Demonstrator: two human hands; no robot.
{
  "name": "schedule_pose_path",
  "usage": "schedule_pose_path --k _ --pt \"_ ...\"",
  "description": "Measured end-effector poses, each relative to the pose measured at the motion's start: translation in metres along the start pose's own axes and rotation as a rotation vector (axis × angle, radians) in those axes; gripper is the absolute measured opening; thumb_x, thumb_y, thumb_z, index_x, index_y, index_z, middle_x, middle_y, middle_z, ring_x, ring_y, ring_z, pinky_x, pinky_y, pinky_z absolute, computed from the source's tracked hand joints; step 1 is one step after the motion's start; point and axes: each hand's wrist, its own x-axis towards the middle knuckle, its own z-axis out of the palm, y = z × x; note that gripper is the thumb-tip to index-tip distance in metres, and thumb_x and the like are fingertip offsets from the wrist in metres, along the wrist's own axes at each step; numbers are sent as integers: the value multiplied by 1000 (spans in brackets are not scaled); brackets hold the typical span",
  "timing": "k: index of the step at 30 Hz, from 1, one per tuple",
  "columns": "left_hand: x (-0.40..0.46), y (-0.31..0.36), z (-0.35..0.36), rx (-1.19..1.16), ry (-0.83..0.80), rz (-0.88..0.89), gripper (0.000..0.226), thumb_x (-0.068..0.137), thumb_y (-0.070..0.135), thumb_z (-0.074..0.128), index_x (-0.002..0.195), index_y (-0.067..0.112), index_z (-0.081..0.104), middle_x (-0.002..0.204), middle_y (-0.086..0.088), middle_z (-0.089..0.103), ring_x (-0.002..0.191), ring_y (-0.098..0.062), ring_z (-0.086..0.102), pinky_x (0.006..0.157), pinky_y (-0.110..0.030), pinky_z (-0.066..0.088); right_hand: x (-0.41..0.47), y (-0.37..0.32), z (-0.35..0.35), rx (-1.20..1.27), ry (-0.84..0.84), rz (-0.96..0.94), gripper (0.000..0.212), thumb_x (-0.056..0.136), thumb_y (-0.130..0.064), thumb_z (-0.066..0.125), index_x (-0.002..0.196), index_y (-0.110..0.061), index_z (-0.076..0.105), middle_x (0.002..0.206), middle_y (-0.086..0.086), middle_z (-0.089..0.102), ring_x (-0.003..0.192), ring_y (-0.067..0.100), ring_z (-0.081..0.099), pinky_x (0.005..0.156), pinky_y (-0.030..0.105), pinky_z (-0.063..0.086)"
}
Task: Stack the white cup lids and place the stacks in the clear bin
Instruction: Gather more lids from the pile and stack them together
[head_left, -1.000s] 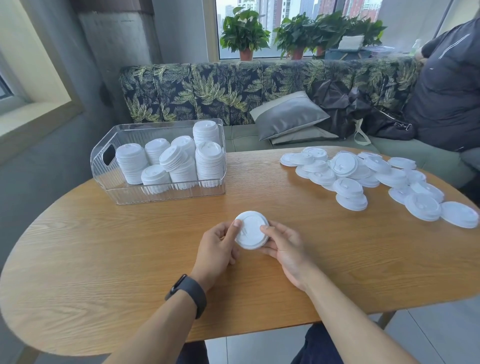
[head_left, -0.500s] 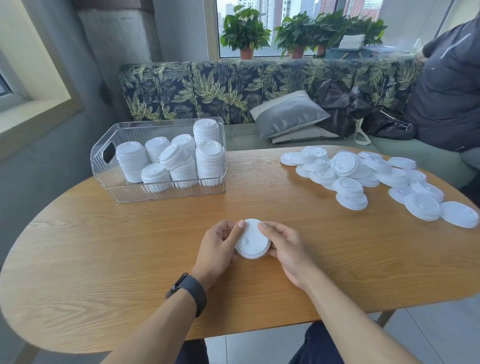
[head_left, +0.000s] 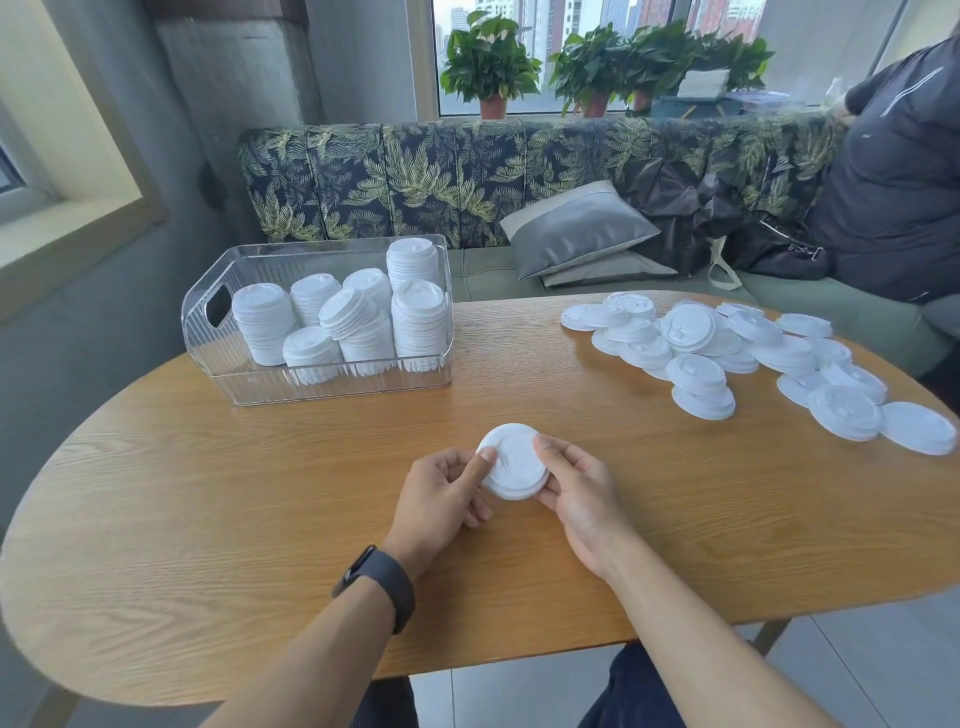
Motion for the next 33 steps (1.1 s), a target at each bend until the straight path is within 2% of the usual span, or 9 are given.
schedule_pose_path --k 5,11,13,17,18,22,25,29,33 --pt "2 -2 1 10 -8 -14 42 98 52 61 104 12 74 68 -17 73 57 -19 65 58 -29 53 -1 1 1 -30 26 -40 22 102 -21 63 116 -5 71 114 15 77 109 25 72 86 32 61" --pt "11 9 21 9 -23 -41 35 103 44 58 108 12 71 74 3 74 64 -22 71 51 -27 52 4 3 -12 -180 245 -211 34 101 -31 63 132 -17 64 123 -4 71 115 13 69 98 36 58" --pt "16 12 33 11 -19 -38 32 103 43 58 109 13 69 76 3 74 63 -22 71 50 -27 52 10 -2 -28 -299 330 -298 34 98 -34 63 130 -21 66 121 -10 71 116 12 68 103 40 55" --pt "33 18 60 7 -29 -37 34 104 42 57 111 10 68 84 -5 74 62 -24 71 47 -28 51 22 -28 -73 -459 497 -406 27 99 -13 62 126 -17 65 119 -1 70 111 13 67 91 12 48" --pt "38 19 68 7 -33 -37 35 104 42 58 112 10 67 84 -4 74 62 -25 71 46 -28 51 26 -34 -84 -505 534 -416 29 99 -11 61 127 -16 64 122 0 69 111 13 65 90 13 47" --pt "60 25 99 -1 -57 -39 35 104 41 57 113 8 65 85 -5 72 61 -24 70 47 -29 52 43 -51 -122 -627 666 -461 35 97 -11 60 131 -17 61 129 -4 55 124 17 55 107 37 45" --pt "79 27 123 -20 -72 -31 37 104 40 58 112 4 64 84 -8 72 61 -27 70 47 -30 53 57 -60 -139 -738 710 -476 40 94 -14 63 134 -16 57 140 -3 48 135 20 45 106 30 39" --pt "105 27 151 -44 -87 -24 39 104 41 59 109 3 64 84 -16 74 62 -31 70 47 -31 53 82 -69 -152 -926 739 -480 56 86 -28 73 137 -14 55 144 0 49 133 24 43 112 44 41" --pt "130 27 170 -58 -82 -13 39 104 41 59 106 3 63 91 -24 74 60 -29 70 45 -30 52 107 -78 -161 -1066 796 -433 75 83 -52 75 143 -14 51 148 3 49 136 26 41 113 44 37"
